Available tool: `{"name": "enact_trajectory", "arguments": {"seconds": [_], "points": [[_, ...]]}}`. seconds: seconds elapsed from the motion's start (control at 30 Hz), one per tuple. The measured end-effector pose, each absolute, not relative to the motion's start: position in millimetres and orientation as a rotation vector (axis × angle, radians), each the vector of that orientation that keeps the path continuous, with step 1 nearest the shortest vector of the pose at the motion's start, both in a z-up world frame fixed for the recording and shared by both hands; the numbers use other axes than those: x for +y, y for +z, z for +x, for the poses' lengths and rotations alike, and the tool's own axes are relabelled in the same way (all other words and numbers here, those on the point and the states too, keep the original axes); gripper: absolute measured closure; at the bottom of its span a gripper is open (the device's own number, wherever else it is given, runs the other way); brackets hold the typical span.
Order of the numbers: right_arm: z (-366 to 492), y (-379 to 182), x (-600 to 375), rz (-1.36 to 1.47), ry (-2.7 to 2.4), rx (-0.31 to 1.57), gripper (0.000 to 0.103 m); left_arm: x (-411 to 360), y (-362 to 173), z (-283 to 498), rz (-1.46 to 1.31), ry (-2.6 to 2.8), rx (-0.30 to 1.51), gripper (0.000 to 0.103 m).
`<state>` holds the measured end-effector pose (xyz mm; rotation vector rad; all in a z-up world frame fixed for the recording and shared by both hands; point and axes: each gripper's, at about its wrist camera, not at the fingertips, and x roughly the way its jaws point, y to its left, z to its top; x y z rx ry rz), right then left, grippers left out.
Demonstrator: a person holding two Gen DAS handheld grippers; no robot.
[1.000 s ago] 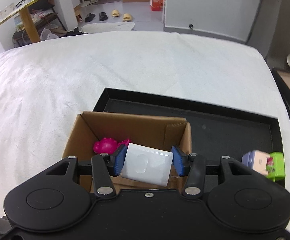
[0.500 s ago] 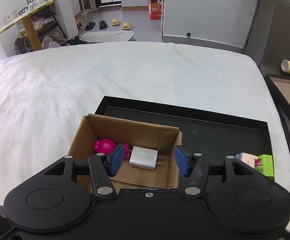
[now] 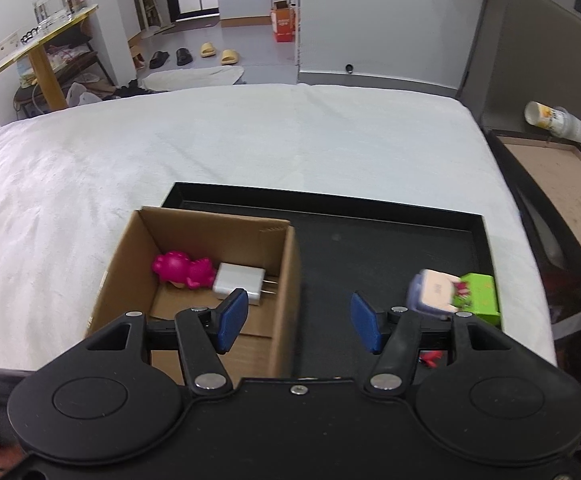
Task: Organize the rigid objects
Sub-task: 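Move the right gripper back toward the small doll figures on the tray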
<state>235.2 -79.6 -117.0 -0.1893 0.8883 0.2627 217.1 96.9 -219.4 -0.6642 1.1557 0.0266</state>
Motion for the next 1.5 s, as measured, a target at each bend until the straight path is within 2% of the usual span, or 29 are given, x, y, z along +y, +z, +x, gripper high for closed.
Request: {"name": "enact_trajectory", "arguments": {"seconds": [0.13, 0.3, 0.37, 1.03, 1.23, 1.5], "points": [[231, -116, -104, -0.182, 0.228, 0.888, 0.045, 99, -213, 214, -0.661, 0.036, 1.117, 0.047], [235, -119, -138, -0.148, 0.168, 0.902, 0.045, 100, -215, 214, -0.697, 0.012, 1.115, 0.065], [237, -120, -151, -0.129, 0.145, 0.905, 0.045, 98, -214, 214, -0.69, 0.018, 1.111, 0.067], [279, -172, -240, 0.029, 0.014, 1.012, 0.045, 94, -214, 219, -0.677, 0.049, 1.099, 0.068], [294, -192, -254, 0.113, 0.039, 1.06, 0.051, 93, -218, 221, -0.676, 0.06, 1.11, 0.068], [305, -209, -258, 0.108, 0.054, 1.101, 0.052, 91, -219, 223, -0.679, 0.059, 1.114, 0.068]]}}
